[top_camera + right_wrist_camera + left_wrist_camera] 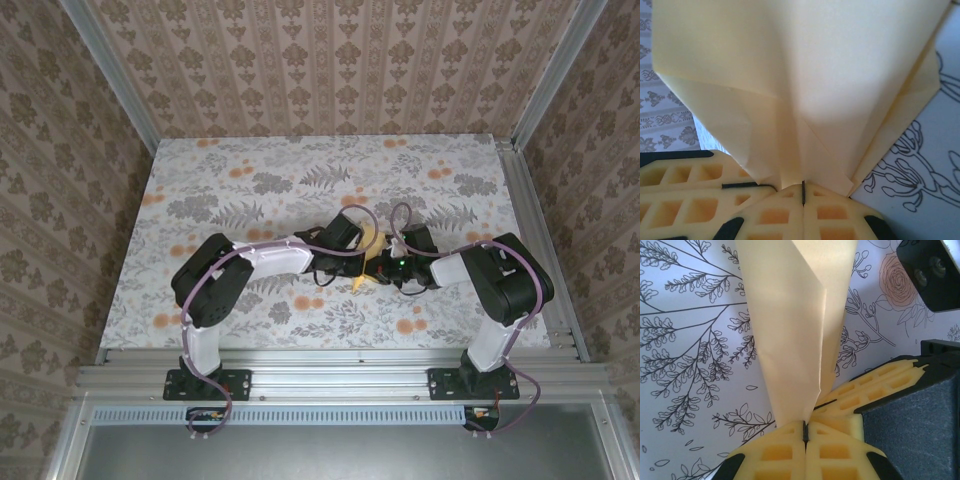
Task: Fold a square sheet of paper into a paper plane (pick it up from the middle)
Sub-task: Fold the wing for the fifth time at the center of the table.
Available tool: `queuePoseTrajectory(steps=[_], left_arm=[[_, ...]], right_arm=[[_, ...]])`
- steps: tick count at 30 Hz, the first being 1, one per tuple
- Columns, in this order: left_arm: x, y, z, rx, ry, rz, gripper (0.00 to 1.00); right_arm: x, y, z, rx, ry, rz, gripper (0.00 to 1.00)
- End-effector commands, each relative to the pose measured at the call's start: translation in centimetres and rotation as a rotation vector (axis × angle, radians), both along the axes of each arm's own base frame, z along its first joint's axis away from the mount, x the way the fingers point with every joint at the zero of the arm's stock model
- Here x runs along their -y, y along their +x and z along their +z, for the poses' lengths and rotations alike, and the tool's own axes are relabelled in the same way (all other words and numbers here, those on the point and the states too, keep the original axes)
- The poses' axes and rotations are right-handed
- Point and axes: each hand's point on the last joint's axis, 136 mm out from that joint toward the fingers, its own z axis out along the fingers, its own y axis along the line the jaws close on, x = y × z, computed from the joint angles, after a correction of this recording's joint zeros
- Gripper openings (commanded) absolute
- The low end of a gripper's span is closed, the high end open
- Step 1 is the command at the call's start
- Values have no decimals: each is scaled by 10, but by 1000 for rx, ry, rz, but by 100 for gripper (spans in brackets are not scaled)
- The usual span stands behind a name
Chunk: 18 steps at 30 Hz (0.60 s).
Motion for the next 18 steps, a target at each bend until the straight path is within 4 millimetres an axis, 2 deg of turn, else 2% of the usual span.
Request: queuePoseTrajectory(steps=[1, 8, 18], left_arm=[[5, -3, 2, -5, -55, -10, 0], [3, -7, -4, -14, -62, -25, 0], [-7, -12, -19, -21, -68, -14, 0]], right_arm=[[24, -6, -29, -66, -110, -64, 0], [25, -6, -26, -65, -111, -74, 0], [26, 0, -6, -32, -111, -92, 0]])
